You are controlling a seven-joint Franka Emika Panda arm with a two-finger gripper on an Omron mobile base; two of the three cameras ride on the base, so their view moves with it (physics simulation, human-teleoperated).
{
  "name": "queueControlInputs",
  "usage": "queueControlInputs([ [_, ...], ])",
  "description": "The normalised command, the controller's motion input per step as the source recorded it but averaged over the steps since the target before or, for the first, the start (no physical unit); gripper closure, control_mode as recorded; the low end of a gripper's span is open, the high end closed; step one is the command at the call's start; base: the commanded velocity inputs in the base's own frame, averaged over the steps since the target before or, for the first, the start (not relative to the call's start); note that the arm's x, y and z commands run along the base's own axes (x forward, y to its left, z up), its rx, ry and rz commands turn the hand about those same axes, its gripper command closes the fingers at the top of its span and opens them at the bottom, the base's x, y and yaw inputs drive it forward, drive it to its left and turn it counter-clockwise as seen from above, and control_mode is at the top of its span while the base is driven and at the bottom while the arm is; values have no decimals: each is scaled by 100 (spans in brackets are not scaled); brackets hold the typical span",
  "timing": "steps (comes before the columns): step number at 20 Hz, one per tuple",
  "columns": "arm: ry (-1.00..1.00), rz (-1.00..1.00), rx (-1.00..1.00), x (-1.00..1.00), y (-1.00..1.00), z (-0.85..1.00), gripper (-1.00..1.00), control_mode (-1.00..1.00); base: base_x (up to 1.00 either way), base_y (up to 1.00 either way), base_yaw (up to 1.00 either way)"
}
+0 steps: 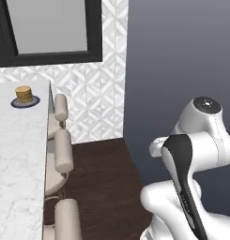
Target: Take the strawberry from the fridge and place it on top of the pancake, located on the dining counter.
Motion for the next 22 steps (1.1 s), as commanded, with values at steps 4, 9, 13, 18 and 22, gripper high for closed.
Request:
queueControlInputs([
  [4,0,0,0,0,0,0,100,100,100,-51,34],
  [9,0,0,0,0,0,0,100,100,100,-31,44],
  [13,0,0,0,0,0,0,100,100,100,-48,35],
  [18,0,0,0,0,0,0,100,100,100,-34,39],
  [22,0,0,0,0,0,0,100,100,98,-37,68],
])
